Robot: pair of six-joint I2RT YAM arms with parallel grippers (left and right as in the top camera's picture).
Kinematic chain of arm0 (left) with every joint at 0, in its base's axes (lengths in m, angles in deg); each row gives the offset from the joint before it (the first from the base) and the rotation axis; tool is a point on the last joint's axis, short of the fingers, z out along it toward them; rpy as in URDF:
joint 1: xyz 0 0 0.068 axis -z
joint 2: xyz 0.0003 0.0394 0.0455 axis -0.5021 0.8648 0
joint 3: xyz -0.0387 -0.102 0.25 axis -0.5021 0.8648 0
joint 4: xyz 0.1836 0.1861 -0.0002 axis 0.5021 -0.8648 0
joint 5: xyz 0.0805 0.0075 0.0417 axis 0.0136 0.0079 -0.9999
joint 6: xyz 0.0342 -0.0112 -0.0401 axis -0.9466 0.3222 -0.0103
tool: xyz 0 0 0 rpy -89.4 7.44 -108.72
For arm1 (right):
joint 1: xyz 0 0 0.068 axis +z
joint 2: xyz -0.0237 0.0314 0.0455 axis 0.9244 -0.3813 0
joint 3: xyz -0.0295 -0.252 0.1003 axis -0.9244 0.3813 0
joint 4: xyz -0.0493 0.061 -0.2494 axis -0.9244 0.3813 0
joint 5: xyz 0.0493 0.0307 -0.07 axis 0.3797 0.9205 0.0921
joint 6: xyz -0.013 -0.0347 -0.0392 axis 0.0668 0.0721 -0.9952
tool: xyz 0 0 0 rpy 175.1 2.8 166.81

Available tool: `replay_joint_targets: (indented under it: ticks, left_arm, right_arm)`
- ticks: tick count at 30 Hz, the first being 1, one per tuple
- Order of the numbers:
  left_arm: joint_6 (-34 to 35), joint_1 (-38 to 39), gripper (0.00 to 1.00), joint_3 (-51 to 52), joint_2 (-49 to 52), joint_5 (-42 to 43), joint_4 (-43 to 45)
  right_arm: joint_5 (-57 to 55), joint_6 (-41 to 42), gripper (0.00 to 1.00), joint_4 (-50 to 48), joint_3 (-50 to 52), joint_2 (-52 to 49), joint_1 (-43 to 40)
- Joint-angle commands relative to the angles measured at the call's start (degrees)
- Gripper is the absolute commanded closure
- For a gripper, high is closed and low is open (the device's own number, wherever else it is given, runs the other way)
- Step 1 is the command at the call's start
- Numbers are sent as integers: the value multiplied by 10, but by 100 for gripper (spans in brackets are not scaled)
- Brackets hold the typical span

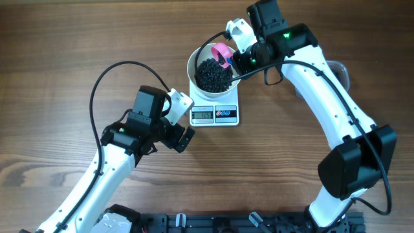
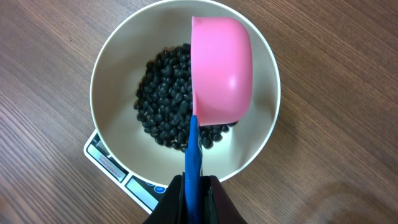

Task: Scoop item into bowl and weigh 150g on scale
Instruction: 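Move the empty scoop back to the bean tub with the right gripper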

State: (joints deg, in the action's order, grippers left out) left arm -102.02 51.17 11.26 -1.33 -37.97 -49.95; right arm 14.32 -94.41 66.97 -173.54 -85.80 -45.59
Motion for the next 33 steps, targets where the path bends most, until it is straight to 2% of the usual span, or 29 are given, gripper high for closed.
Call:
replay_joint_targets:
  ticks: [1, 8, 20, 23, 33]
  left_arm:
    - [-3, -3, 0, 3, 2, -1, 0]
    - [-3, -3, 0, 3, 2, -1, 0]
    - [-3, -3, 0, 3, 2, -1, 0]
    - [-3, -3, 0, 3, 2, -1, 0]
    - [-3, -3, 0, 3, 2, -1, 0]
  right_arm:
    - [-3, -11, 96, -3, -19, 12, 3]
    - [-8, -12, 96, -5, -19, 12, 3]
    - [-37, -84, 96, -17, -19, 12, 17]
    - [-101, -100, 96, -12, -19, 12, 44]
    - [-115, -54, 96, -16, -19, 12, 50]
